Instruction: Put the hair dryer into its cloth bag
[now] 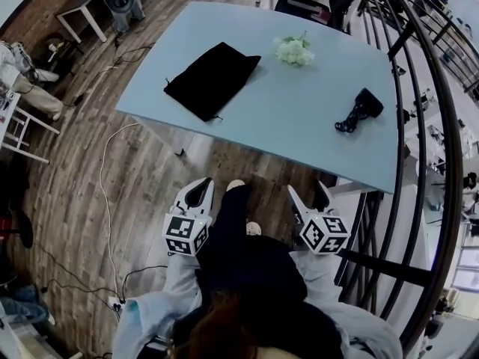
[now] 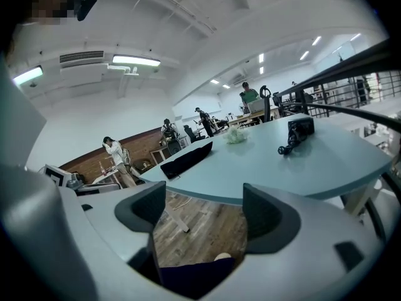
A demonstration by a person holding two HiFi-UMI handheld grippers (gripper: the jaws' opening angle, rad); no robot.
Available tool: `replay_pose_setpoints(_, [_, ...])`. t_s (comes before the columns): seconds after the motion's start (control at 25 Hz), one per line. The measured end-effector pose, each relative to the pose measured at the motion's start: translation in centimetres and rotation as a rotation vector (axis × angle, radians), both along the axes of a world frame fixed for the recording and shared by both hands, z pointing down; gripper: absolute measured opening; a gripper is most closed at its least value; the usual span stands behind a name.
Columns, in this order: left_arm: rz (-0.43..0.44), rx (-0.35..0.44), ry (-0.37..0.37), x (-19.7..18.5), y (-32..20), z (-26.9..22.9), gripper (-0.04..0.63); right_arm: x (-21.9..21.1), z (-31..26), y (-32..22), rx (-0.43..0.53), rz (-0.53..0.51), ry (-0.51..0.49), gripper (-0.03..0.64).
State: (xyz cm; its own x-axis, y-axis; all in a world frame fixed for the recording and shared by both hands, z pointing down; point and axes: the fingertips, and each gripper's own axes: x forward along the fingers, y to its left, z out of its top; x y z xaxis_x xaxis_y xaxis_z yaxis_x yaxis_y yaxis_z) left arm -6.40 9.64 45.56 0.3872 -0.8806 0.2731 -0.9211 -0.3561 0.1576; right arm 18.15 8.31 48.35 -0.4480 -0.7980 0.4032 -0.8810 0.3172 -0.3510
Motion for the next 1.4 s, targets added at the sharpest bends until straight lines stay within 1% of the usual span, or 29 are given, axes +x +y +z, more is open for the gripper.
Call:
replay_pose_setpoints(0.16, [0.002,-0.002,0.008,0.3,-0.7,0.5,0.017,0.0,0.5,-0.6,-0.016,0.009,-0.040,0.385])
replay_pose_setpoints(0.32, [0.009,-0.007,0.013,0.3,-2.3,0.7,0.017,-0.1,-0.4,-2.5,0.008,0.026,-0.027,0.385])
replay_pose_setpoints(0.44, [0.008,-0.004,0.023,0.1,-4.4,0.5,0.017,0.0,0.0,-4.0,0.001,0.027,-0.033,0.385])
replay_pose_setpoints(0.6, [0.028,0.003,0.020,0.3,-7.9,0.0,0.017,0.2,0.2,-6.9,-0.009,0.040,-0.031,0.385])
replay_pose_setpoints(0.8, [0.041,0.000,0.022,0.3,-13.3,-0.4,0.017,0.6,-0.5,-11.5,0.002,0.061,-0.010,0.385])
replay_pose_setpoints(1.08, [0.094,0.021,0.033,0.9,-21.0,-2.0,0.018,1.6,-1.9,-17.7,0.014,0.131,-0.021,0.385])
replay_pose_setpoints(1.28, [0.102,0.022,0.058,0.6,-26.0,-2.4,0.021,1.7,-2.1,-21.2,0.011,0.177,-0.024,0.385])
replay_pose_setpoints(1.36, [0.125,0.014,0.073,0.8,-27.6,-2.2,0.044,1.9,-2.1,-22.4,0.012,0.197,-0.020,0.385])
replay_pose_setpoints(1.4, [0.142,0.010,0.082,1.0,-28.4,-2.2,0.084,2.0,-2.1,-22.9,0.012,0.209,-0.016,0.385])
